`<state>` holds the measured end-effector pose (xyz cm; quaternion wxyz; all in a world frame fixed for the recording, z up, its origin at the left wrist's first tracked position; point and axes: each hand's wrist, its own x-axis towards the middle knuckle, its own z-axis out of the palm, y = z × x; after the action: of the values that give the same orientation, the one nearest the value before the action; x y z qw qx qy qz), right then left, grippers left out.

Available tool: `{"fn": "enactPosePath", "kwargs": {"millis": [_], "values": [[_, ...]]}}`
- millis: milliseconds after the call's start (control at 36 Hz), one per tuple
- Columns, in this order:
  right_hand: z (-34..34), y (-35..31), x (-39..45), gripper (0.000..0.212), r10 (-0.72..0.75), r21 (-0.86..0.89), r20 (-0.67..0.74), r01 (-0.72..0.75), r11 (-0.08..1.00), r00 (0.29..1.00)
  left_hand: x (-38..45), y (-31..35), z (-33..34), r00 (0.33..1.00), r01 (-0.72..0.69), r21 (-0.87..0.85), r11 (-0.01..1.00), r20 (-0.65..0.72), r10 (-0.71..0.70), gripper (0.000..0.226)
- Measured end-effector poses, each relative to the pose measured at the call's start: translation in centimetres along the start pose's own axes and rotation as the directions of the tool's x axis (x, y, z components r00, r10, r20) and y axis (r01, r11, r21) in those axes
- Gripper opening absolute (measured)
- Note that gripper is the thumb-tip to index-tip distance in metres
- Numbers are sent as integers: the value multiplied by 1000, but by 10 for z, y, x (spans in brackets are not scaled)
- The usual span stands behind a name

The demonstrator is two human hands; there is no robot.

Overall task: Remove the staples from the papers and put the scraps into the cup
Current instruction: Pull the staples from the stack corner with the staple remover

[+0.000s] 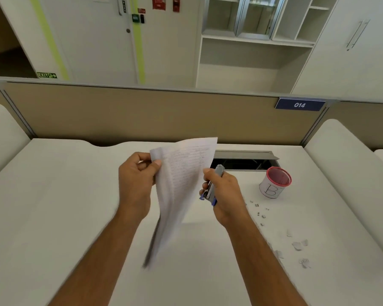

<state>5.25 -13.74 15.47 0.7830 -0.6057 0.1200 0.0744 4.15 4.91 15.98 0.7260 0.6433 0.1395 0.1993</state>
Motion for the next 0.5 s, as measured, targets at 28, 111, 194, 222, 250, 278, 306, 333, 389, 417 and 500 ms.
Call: {"fn": "enactPosePath", "kwargs": {"millis": [28,111,194,222,250,278,306,333,389,417,500], "values": [[-2,-4,1,11,-16,35,-4,16,999,1000,5,1,-3,999,37,-36,999,18,-36,14],[-8,-13,4,10,-31,96,-10,32,995,999,23,-11,-11,974,214,-36,976,81,-210,9],[-11,-15,6,12,-26,89,12,25,996,1000,37,-46,-18,919,382,105,918,60,-389,5],[-11,-14,6,14,-18,72,20,16,997,1000,40,-61,-21,897,428,151,891,50,-440,6],[-11,-11,7,16,-5,51,23,3,999,1000,42,-77,-25,875,468,192,862,37,-483,6],[-11,-8,8,17,10,29,26,-11,1000,1000,43,-93,-29,857,497,223,838,27,-515,6],[-11,-4,9,18,26,11,32,-27,1000,999,43,-107,-33,847,511,249,823,16,-531,6],[-12,0,10,17,44,-4,39,-44,999,998,42,-120,-37,847,512,272,815,1,-532,6],[-12,10,13,14,85,-32,40,-83,996,996,41,-142,-41,860,494,332,804,-50,-508,6],[-12,15,15,13,101,-50,33,-100,994,994,40,-149,-42,870,479,366,798,-75,-488,7],[-14,32,19,14,147,-111,-1,-147,983,989,38,-162,-42,897,422,483,767,-102,-430,5]]}}
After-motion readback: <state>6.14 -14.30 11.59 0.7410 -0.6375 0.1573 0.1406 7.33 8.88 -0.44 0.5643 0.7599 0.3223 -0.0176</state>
